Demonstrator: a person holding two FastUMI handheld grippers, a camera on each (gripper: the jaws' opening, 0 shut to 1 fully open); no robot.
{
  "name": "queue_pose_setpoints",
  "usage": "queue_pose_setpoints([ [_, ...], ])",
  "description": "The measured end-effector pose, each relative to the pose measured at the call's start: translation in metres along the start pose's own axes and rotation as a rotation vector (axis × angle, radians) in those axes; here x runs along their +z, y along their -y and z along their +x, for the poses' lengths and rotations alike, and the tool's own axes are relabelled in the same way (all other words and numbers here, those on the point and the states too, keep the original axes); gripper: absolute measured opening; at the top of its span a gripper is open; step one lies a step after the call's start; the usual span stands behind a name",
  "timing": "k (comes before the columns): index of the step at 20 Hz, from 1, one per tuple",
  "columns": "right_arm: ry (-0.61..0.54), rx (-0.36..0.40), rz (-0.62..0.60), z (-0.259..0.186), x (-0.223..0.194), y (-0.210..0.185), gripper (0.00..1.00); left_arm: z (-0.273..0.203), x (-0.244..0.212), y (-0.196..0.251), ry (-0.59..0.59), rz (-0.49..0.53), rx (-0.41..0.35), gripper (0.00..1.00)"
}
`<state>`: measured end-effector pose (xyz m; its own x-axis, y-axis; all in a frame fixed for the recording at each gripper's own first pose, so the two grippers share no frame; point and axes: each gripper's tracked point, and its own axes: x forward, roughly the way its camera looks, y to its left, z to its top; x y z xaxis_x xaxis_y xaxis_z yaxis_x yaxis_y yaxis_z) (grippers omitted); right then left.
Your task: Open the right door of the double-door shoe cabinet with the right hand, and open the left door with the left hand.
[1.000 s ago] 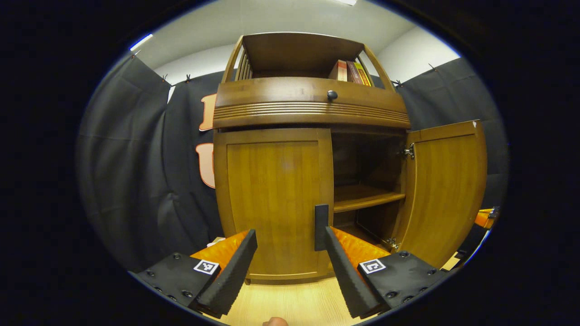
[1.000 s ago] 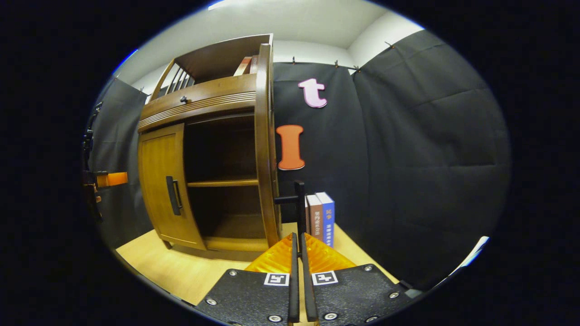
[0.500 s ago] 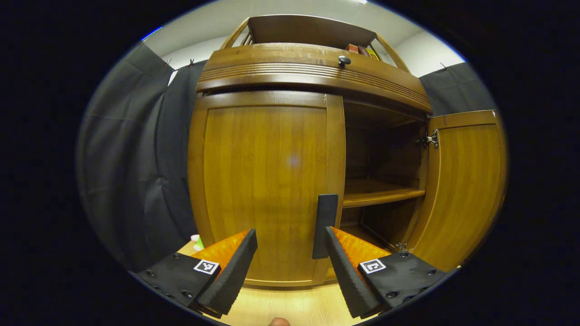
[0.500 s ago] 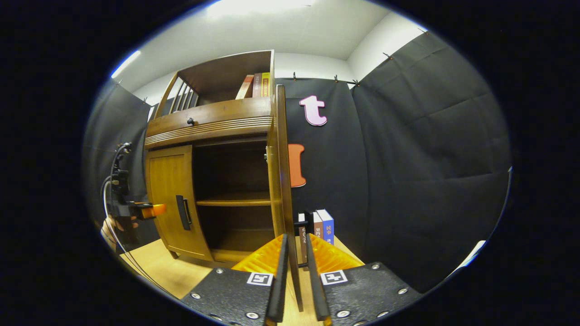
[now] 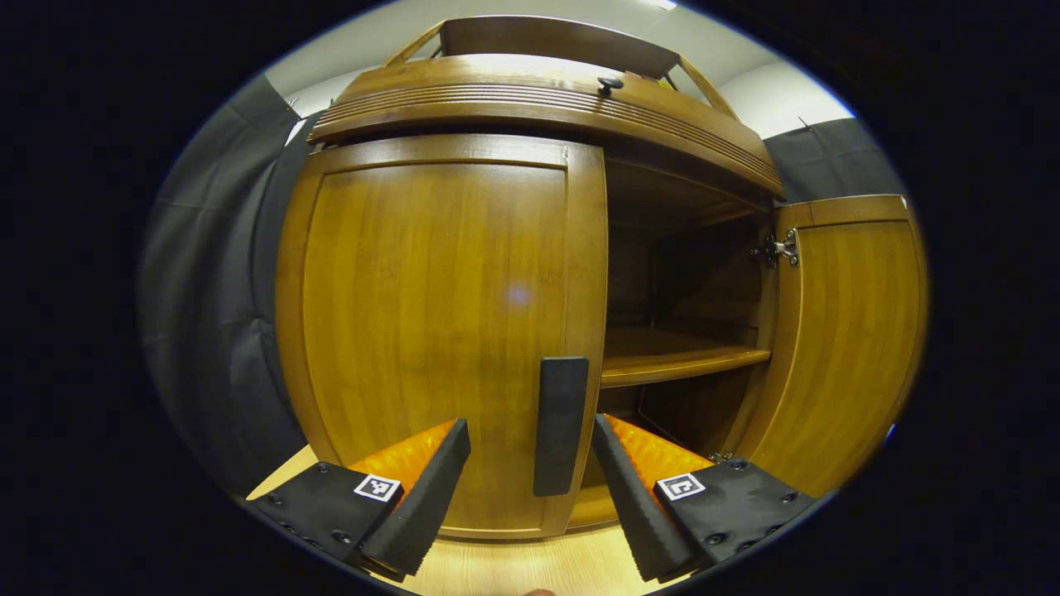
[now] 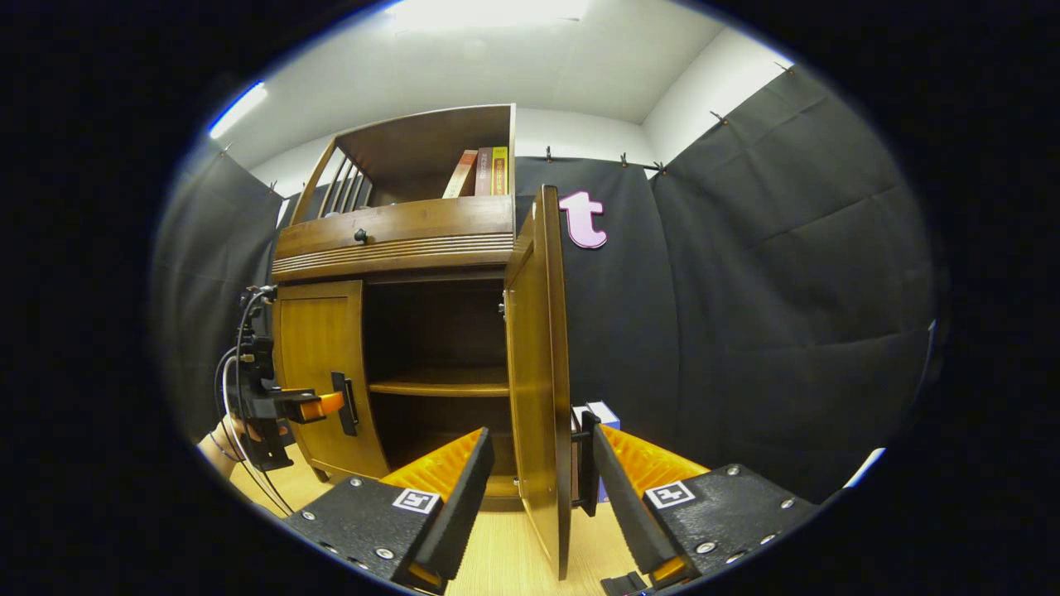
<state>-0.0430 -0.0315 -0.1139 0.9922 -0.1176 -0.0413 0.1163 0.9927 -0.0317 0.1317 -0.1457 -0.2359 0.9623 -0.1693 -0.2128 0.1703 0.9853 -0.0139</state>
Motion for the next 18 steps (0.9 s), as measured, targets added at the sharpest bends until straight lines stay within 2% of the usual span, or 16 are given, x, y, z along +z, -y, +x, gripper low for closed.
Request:
queue_pose_setpoints([
  [2, 0.002, 0.005, -0.002, 0.0, 0.0, -0.002, 0.88, 0.011, 0.0, 0.004, -0.004, 0.016, 0.0, 0.98],
  [3, 0.002, 0.01, 0.0, 0.001, 0.001, -0.003, 0.81, 0.014, -0.002, 0.006, -0.007, 0.02, -0.001, 0.94],
  [4, 0.003, 0.015, 0.001, 0.0, 0.001, -0.004, 0.92, 0.016, -0.006, 0.007, -0.013, 0.022, -0.003, 0.9],
  [6, 0.004, 0.02, 0.0, 0.002, 0.002, -0.006, 0.93, 0.022, -0.01, 0.008, -0.022, 0.013, 0.001, 0.84],
  [7, 0.003, 0.021, -0.001, 0.002, 0.002, -0.007, 0.93, 0.026, -0.012, 0.007, -0.027, 0.01, -0.005, 0.78],
  [8, 0.0, 0.023, -0.002, 0.001, 0.002, -0.009, 0.83, 0.028, -0.014, 0.008, -0.03, 0.007, -0.01, 0.71],
  [9, -0.003, 0.025, -0.002, 0.002, 0.0, -0.013, 0.83, 0.031, -0.016, 0.008, -0.038, 0.005, -0.009, 0.65],
  [11, -0.001, 0.025, -0.001, 0.002, 0.002, -0.013, 0.84, 0.033, -0.02, 0.018, -0.046, -0.016, -0.045, 0.58],
  [13, 0.007, 0.019, -0.008, 0.003, 0.004, -0.012, 0.84, 0.034, -0.02, 0.014, -0.048, -0.024, -0.039, 0.51],
  [15, 0.009, 0.012, -0.013, 0.002, 0.005, -0.012, 0.84, 0.032, -0.023, 0.017, -0.057, -0.015, -0.046, 0.42],
  [18, 0.005, 0.021, -0.013, 0.002, 0.005, -0.019, 0.84, 0.021, -0.023, 0.017, -0.071, 0.026, -0.033, 0.35],
])
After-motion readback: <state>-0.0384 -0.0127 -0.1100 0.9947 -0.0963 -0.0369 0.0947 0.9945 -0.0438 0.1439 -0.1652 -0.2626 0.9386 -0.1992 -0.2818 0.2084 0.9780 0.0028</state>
